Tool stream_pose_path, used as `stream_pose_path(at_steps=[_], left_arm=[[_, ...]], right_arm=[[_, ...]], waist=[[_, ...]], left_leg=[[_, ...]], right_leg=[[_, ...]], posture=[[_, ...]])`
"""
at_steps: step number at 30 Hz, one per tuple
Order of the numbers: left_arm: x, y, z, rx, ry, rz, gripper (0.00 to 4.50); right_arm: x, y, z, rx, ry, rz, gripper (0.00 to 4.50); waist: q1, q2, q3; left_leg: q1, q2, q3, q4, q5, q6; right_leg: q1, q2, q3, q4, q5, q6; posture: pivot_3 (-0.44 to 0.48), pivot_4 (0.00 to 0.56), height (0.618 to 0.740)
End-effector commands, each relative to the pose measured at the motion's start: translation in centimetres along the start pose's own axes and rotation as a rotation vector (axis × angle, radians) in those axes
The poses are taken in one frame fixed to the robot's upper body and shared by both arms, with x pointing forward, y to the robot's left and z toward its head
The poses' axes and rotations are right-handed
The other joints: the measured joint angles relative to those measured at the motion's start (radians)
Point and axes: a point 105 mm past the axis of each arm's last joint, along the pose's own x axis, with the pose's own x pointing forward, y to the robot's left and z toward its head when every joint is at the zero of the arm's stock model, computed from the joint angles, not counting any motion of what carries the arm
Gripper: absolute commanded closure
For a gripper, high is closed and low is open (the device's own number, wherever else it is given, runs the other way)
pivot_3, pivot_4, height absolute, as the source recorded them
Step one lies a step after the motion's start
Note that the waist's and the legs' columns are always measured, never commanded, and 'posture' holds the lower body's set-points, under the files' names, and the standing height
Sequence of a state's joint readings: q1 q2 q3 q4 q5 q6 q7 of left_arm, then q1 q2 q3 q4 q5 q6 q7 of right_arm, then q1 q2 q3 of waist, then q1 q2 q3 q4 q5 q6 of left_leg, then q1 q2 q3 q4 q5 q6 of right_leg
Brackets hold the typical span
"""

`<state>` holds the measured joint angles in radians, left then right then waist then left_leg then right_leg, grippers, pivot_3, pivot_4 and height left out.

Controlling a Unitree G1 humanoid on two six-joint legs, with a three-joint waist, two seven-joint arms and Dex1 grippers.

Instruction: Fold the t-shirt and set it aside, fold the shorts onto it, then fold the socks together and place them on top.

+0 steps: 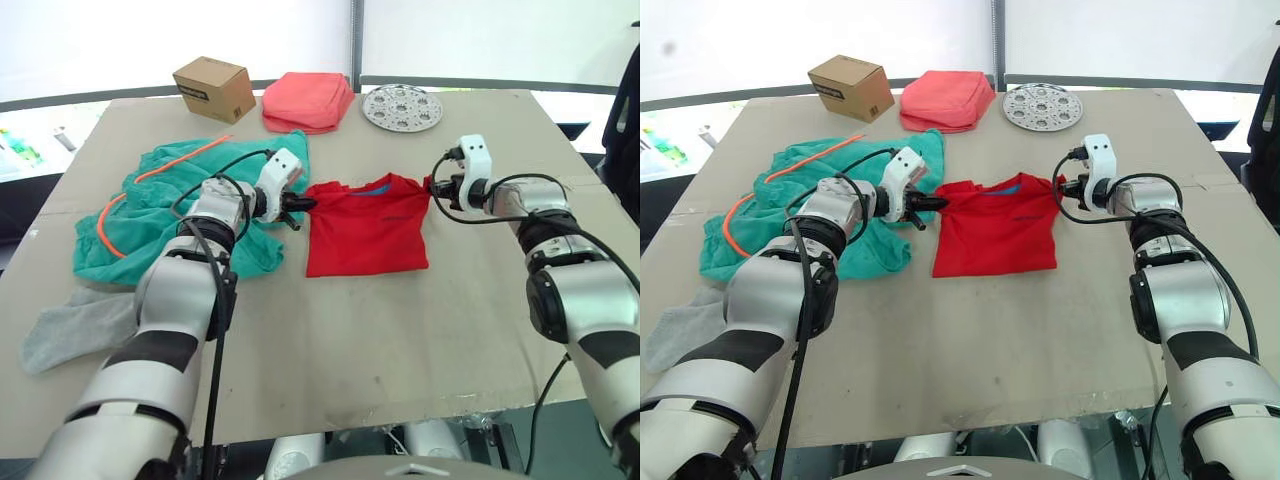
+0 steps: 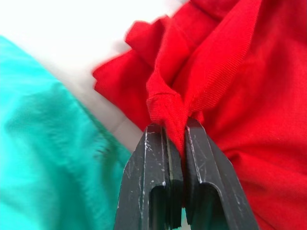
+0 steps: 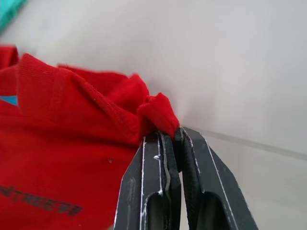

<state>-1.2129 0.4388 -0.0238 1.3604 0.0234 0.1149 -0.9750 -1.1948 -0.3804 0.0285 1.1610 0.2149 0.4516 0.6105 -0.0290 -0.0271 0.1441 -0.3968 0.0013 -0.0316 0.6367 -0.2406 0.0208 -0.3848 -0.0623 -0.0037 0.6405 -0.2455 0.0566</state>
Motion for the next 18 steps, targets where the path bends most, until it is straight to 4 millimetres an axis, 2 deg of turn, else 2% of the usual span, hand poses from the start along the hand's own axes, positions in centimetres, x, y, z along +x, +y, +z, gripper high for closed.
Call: stream_pose_path(at_steps=[1,3,4,6,8,9,10,11,12,13,15,16,17,18], left_arm=[[-1.6,1.1,3.7,-0.106,-0.194,0.015,2.86],[-2.3,1.7,4.7,-0.175,-0.272,0.034,2.07],[-2.8,1.9,5.4,-0.224,-0.325,0.026,2.05],[-3.5,2.1,6.4,-0.289,-0.398,0.012,2.05],[-4.0,2.1,7.0,-0.333,-0.449,-0.018,2.05],[-4.0,1.8,6.9,-0.331,-0.450,-0.047,2.05],[-3.9,1.5,6.7,-0.323,-0.439,-0.076,2.05],[-3.6,0.8,6.3,-0.324,-0.422,-0.124,2.29],[-3.2,0.0,5.6,-0.335,-0.396,-0.178,2.29],[-2.5,-0.6,4.6,-0.337,-0.365,-0.198,2.56],[-1.6,-1.2,3.0,-0.358,-0.347,-0.199,2.98],[-1.5,-1.3,2.6,-0.368,-0.352,-0.194,3.55],[-1.1,-1.4,2.0,-0.370,-0.351,-0.173,3.91],[-0.7,-1.6,1.0,-0.370,-0.342,-0.150,4.35]], right_arm=[[-1.0,-0.3,2.6,-0.084,-0.087,0.012,2.95],[-1.6,-0.8,3.1,-0.182,-0.091,-0.017,2.11],[-2.0,-0.7,3.4,-0.218,-0.095,-0.002,1.70],[-2.7,-0.2,3.9,-0.233,-0.117,0.040,1.70],[-3.4,1.3,4.4,-0.235,-0.153,0.110,1.70],[-3.6,2.0,4.4,-0.222,-0.169,0.139,2.18],[-3.7,2.7,4.3,-0.213,-0.174,0.160,2.33],[-3.7,3.5,3.9,-0.224,-0.174,0.179,2.66],[-3.4,4.4,3.5,-0.226,-0.175,0.192,2.66],[-3.0,5.1,3.1,-0.218,-0.186,0.192,3.35],[-2.2,6.3,2.4,-0.194,-0.208,0.173,3.65],[-2.0,6.6,2.2,-0.186,-0.216,0.163,4.26],[-1.7,7.4,1.8,-0.169,-0.232,0.162,4.50],[-1.1,8.2,1.0,-0.147,-0.244,0.145,4.50]], waist=[[-0.004,0.000,0.000],[-0.006,0.000,0.000],[-0.007,0.000,0.000],[-0.008,0.000,0.000],[-0.012,0.000,0.000],[-0.013,0.000,0.000],[-0.014,0.000,0.000],[-0.014,0.000,0.000],[-0.014,0.000,0.000],[-0.014,0.001,-0.001],[-0.014,0.001,-0.002],[-0.013,0.001,-0.002],[-0.013,0.001,-0.002],[-0.012,0.001,-0.002]], left_leg=[[0.000,0.000,0.000,0.000,0.000,0.000],[0.000,0.000,0.000,0.000,0.000,0.000],[0.000,0.000,0.000,0.000,0.000,0.000],[0.000,0.000,0.000,0.000,0.000,0.000],[0.000,0.000,-0.001,0.000,0.000,0.000],[0.000,0.000,-0.001,0.000,0.000,0.000],[0.000,0.000,-0.001,0.000,0.000,0.000],[0.000,0.000,-0.001,0.000,0.000,0.000],[0.000,0.000,-0.001,0.000,0.000,0.000],[0.000,0.000,-0.001,0.000,0.000,0.000],[0.002,0.000,0.000,0.000,0.000,0.000],[0.002,0.000,0.000,0.000,0.000,0.000],[0.002,0.001,0.000,0.000,0.000,0.000],[0.001,0.001,-0.001,0.000,0.000,0.000]], right_leg=[[0.000,0.000,0.000,0.000,0.000,0.000],[0.000,0.000,0.000,0.000,0.000,0.000],[0.000,0.000,0.000,0.000,0.000,0.000],[0.000,0.000,0.000,0.000,0.000,0.000],[0.000,0.000,0.000,0.000,0.000,0.000],[0.000,0.000,0.000,0.000,0.000,0.000],[0.000,0.000,0.000,0.000,0.000,0.000],[0.000,0.000,0.000,0.000,0.000,0.000],[0.000,0.000,0.000,0.000,0.000,0.000],[0.000,0.000,0.000,0.001,0.000,0.000],[0.001,0.000,0.000,0.001,0.000,0.000],[0.001,0.000,0.001,0.001,0.000,0.000],[0.001,0.000,0.001,0.001,0.000,0.000],[0.000,0.000,0.001,0.002,0.000,0.000]], posture=[[0.000,0.150,0.740],[0.000,0.150,0.740],[0.000,0.150,0.740],[0.000,0.150,0.740],[0.000,0.150,0.740],[0.000,0.150,0.740],[0.000,0.150,0.740],[0.000,0.150,0.740],[0.000,0.150,0.740],[0.000,0.150,0.740],[0.000,0.150,0.740],[0.000,0.150,0.740],[0.000,0.150,0.740],[0.000,0.150,0.740]])
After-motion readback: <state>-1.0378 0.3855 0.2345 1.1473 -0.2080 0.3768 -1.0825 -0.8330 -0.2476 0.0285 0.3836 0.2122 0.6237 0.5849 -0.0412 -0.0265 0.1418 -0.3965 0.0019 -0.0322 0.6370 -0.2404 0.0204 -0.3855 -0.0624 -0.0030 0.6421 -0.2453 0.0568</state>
